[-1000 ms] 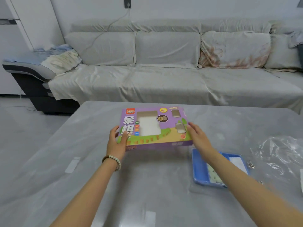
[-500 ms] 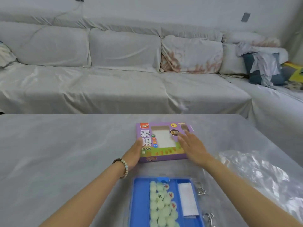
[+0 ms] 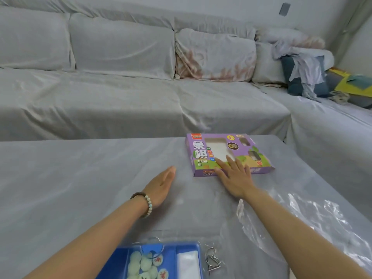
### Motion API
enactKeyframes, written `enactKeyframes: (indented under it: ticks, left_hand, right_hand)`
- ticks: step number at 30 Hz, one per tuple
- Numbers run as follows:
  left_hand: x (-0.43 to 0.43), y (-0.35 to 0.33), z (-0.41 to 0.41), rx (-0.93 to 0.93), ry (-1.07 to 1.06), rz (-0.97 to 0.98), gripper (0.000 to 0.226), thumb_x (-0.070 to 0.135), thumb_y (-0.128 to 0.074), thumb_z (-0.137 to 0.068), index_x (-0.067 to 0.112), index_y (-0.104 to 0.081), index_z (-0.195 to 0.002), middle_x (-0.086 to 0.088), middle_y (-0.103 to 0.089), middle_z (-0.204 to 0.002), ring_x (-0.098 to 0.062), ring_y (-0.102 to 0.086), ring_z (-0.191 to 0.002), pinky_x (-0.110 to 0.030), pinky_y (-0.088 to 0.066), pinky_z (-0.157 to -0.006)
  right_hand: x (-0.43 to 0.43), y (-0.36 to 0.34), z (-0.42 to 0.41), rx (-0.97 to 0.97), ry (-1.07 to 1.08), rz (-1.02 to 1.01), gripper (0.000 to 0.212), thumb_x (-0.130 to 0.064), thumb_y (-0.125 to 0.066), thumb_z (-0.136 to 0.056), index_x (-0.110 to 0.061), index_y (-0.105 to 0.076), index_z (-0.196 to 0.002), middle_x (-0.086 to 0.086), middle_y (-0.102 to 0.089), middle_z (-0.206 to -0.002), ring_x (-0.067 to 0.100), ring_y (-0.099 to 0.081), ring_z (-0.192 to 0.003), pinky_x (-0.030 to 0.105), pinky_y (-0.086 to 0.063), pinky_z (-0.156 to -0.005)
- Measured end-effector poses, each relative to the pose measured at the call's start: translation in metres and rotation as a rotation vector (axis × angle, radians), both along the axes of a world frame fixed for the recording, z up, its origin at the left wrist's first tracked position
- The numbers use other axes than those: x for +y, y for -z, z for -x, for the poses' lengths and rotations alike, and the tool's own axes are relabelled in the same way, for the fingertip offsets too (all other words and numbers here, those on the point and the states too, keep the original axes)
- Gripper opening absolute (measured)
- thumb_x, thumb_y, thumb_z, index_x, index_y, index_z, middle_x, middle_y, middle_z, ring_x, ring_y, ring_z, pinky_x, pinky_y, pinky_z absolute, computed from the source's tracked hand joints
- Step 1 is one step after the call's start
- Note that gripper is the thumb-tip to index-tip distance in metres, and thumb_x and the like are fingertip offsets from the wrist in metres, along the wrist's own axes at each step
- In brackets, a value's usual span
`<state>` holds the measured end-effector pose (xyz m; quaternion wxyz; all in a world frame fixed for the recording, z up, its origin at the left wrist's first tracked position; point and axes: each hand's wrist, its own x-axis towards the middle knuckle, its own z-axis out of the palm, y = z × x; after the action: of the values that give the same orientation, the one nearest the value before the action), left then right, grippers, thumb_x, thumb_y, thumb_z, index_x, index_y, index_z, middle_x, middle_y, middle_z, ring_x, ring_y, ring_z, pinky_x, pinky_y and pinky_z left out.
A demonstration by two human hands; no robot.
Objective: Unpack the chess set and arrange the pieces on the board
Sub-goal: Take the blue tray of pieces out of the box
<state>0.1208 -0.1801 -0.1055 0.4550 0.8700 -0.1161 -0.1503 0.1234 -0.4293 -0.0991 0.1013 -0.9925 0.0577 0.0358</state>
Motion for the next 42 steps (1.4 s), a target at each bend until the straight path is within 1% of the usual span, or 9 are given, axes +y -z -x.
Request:
enactKeyframes:
  ticks: [9,14,19,24,28,30,32,38,42]
  left_hand:
    - [0.015,-0.015,0.025,-0.006,0.031,-0.048,0.068,0.057,-0.011,-0.089,0.023,-0.021,-0.147,0.009,-0.02,-0.153,-0.007,-0.018,-0.14,-0.015,-0.008,-0.105]
    - [0.049,-0.026,0.09,-0.104,0.086,-0.187,0.059,0.052,-0.017,-0.092,0.028,-0.025,-0.145,0.01,-0.024,-0.151,-0.007,-0.015,-0.141,-0.022,-0.007,-0.112]
    - [0.07,-0.016,0.162,-0.235,0.121,-0.536,0.088,0.079,0.01,-0.068,0.041,-0.006,-0.145,0.02,-0.002,-0.152,-0.008,0.008,-0.142,-0.034,0.013,-0.114]
    - [0.08,-0.006,0.188,-0.367,0.078,-0.687,0.085,0.07,0.017,-0.065,0.039,0.01,-0.144,0.015,0.016,-0.153,-0.013,0.018,-0.142,-0.039,0.017,-0.112]
    - [0.114,-0.003,0.195,-0.369,0.068,-0.671,0.082,0.071,0.014,-0.068,0.041,0.005,-0.145,0.015,0.011,-0.154,-0.011,0.014,-0.142,-0.039,0.014,-0.113]
    - [0.145,-0.002,0.2,-0.38,0.047,-0.661,0.081,0.073,0.014,-0.069,0.044,0.003,-0.144,0.016,0.007,-0.155,-0.009,0.011,-0.142,-0.037,0.013,-0.114]
    - [0.18,-0.001,0.205,-0.375,0.01,-0.669,0.084,0.076,0.017,-0.067,0.045,0.001,-0.143,0.017,0.005,-0.154,-0.008,0.01,-0.142,-0.037,0.011,-0.115]
    - [0.222,-0.004,0.209,-0.336,-0.021,-0.672,0.095,0.08,0.023,-0.06,0.042,-0.001,-0.145,0.015,0.003,-0.155,-0.01,0.009,-0.143,-0.039,0.01,-0.115]
    - [0.223,-0.003,0.207,-0.344,-0.027,-0.694,0.094,0.078,0.021,-0.062,0.041,0.0,-0.145,0.014,0.004,-0.155,-0.011,0.009,-0.143,-0.04,0.01,-0.115]
  right_hand:
    - [0.01,-0.008,0.002,-0.045,-0.025,-0.07,0.053,-0.051,-0.02,-0.098,-0.039,-0.004,-0.148,-0.004,0.004,-0.158,0.02,0.008,-0.145,0.044,0.006,-0.115]
    - [0.069,-0.031,0.067,-0.22,-0.246,-0.459,0.045,-0.037,-0.032,-0.1,-0.026,-0.032,-0.144,-0.007,-0.018,-0.155,0.007,-0.01,-0.143,0.024,-0.005,-0.114]
    - [0.097,-0.015,0.156,-0.105,-0.278,-0.468,0.049,-0.05,-0.023,-0.096,-0.035,-0.037,-0.14,-0.015,-0.025,-0.151,0.001,-0.017,-0.14,0.024,-0.009,-0.115]
    - [0.103,0.004,0.193,-0.118,-0.215,-0.333,0.08,-0.073,-0.004,-0.081,-0.032,-0.034,-0.142,-0.01,-0.022,-0.154,0.007,-0.009,-0.144,0.03,-0.007,-0.118]
    - [0.138,0.002,0.207,-0.152,-0.133,-0.577,0.051,-0.053,-0.032,-0.093,-0.027,-0.041,-0.137,-0.012,-0.031,-0.149,0.006,-0.025,-0.138,0.032,-0.024,-0.115]
    - [0.164,-0.001,0.214,-0.182,-0.137,-0.697,0.04,-0.047,-0.04,-0.094,-0.025,-0.047,-0.127,-0.012,-0.04,-0.136,0.005,-0.039,-0.127,0.018,-0.035,-0.104]
    - [0.189,-0.005,0.22,-0.204,-0.202,-0.627,0.039,-0.049,-0.041,-0.093,-0.021,-0.051,-0.118,-0.011,-0.044,-0.122,0.004,-0.045,-0.115,0.007,-0.035,-0.091]
    - [0.225,-0.007,0.22,-0.256,-0.407,-0.178,0.068,-0.067,-0.02,-0.083,-0.022,-0.049,-0.126,-0.008,-0.051,-0.121,0.011,-0.038,-0.118,0.023,-0.026,-0.104]
    - [0.23,-0.011,0.22,-0.225,-0.353,-0.061,0.062,-0.063,-0.027,-0.087,-0.017,-0.047,-0.123,-0.004,-0.05,-0.117,0.016,-0.04,-0.112,0.028,-0.031,-0.1]
